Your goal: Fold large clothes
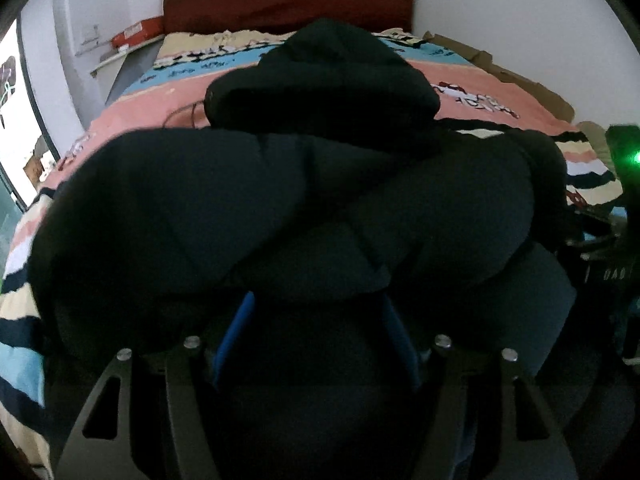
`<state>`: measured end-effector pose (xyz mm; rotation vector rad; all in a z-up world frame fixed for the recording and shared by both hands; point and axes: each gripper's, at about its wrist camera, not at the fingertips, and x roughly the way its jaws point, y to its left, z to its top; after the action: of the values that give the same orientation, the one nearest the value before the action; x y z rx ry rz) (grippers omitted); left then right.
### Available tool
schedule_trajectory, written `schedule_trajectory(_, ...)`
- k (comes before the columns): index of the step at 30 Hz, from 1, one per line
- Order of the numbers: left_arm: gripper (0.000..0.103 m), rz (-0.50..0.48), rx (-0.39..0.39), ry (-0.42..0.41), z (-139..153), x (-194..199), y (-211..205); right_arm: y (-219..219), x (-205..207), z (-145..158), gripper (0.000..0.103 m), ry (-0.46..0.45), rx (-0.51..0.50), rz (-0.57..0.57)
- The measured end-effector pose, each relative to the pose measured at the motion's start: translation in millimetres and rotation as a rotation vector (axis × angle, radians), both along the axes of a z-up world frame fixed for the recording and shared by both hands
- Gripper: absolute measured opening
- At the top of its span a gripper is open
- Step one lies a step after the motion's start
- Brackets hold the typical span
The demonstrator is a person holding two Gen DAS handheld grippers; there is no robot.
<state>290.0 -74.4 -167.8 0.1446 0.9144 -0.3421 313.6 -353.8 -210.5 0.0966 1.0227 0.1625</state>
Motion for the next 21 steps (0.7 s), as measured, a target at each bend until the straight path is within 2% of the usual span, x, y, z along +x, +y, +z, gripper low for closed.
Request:
schedule_trajectory(4,0.064,0.003,0.025,0.001,0,-1,-3,2,1,-5,0.095,0.001,-0.024,-0.009)
schedule_trajectory(7,0.064,0.008,0.034,0.007,11,-3,-3,2,-1,3,0.095,0.003,-0.039,-0.010)
schedule_trajectory(9,0.064,0.015,0.007,-0.011,27,-6,1,2,-5,18,0.096,-0.012,-0.047,-0.012)
schedule_trajectory(12,0.064,0.029,-0.004,-0.059,49,-4,11,-3,-10,48,0.096,-0.087,-0.037,-0.024)
schedule_trajectory(15,0.064,0.049,0.012,-0.051,48,12,11,-7,1,64,0.096,-0.134,-0.026,-0.055)
schedule_trajectory(18,0.064,0.064,0.001,0.004,27,29,11,-3,21,56,0.096,-0.124,-0.038,-0.070)
schedule_trajectory(19,0.066,0.062,0.012,-0.002,19,31,10,-1,23,50,0.096,-0.113,-0.040,-0.072)
schedule_trajectory(21,0.068,0.044,0.047,-0.037,9,27,4,7,34,20,0.098,-0.047,-0.059,-0.057)
